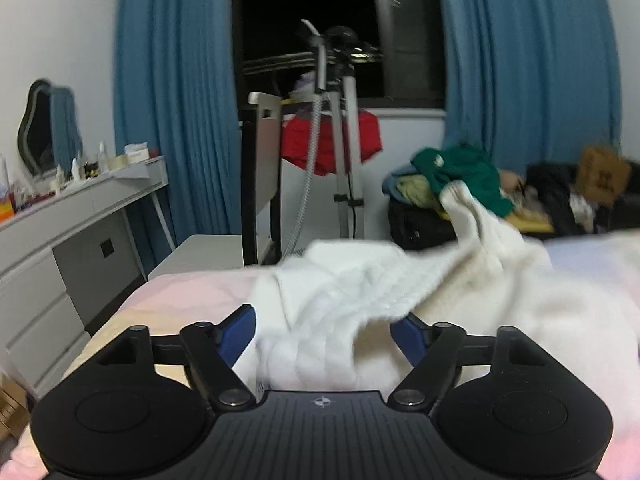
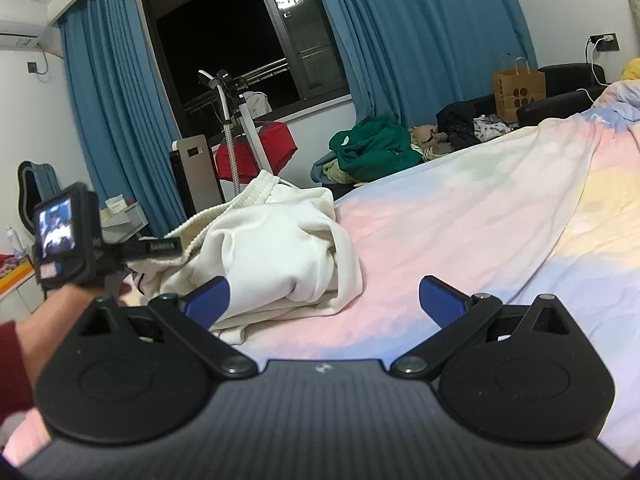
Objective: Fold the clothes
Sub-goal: 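Lower the left gripper onto the white garment's ribbed cuff and close, then grasp the other ribbed cuff with the right gripper while left holds its cuff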
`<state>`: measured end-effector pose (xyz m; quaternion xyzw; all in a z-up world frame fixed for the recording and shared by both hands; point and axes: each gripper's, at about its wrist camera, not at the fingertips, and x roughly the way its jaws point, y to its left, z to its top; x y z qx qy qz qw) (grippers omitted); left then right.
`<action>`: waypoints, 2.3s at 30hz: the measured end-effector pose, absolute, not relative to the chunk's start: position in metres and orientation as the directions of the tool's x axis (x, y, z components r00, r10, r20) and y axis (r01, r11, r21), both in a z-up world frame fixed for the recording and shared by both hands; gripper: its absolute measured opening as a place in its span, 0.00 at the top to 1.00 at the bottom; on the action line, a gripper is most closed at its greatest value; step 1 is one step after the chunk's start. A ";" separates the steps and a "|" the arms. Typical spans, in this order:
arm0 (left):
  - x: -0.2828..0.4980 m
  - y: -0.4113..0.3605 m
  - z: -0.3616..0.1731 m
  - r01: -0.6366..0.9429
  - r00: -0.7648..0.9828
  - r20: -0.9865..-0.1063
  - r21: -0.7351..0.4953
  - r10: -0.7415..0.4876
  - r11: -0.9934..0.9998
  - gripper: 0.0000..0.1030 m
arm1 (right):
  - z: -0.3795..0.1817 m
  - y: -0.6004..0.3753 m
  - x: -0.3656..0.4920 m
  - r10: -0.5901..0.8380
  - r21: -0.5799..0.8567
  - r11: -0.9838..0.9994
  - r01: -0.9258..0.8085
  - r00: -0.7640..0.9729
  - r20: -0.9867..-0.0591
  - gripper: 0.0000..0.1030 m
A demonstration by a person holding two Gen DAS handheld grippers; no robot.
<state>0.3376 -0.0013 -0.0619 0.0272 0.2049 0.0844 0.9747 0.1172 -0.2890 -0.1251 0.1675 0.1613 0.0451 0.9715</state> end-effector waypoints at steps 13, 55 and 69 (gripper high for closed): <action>0.256 0.000 0.007 -0.042 0.962 -0.266 0.085 0.064 0.995 0.84 | -0.124 -0.288 0.115 0.137 0.326 0.945 -0.042 0.951 -0.276 0.00; 0.083 0.099 -0.055 -0.173 0.808 -0.584 -0.107 0.079 0.979 0.78 | -0.123 -0.201 0.109 0.251 0.064 0.965 -0.253 0.831 -0.497 0.28; 0.085 0.067 -0.065 -0.073 0.802 -0.594 0.020 0.071 0.997 0.61 | -0.123 -0.172 0.120 0.139 -0.197 0.959 -0.202 0.945 -0.295 0.64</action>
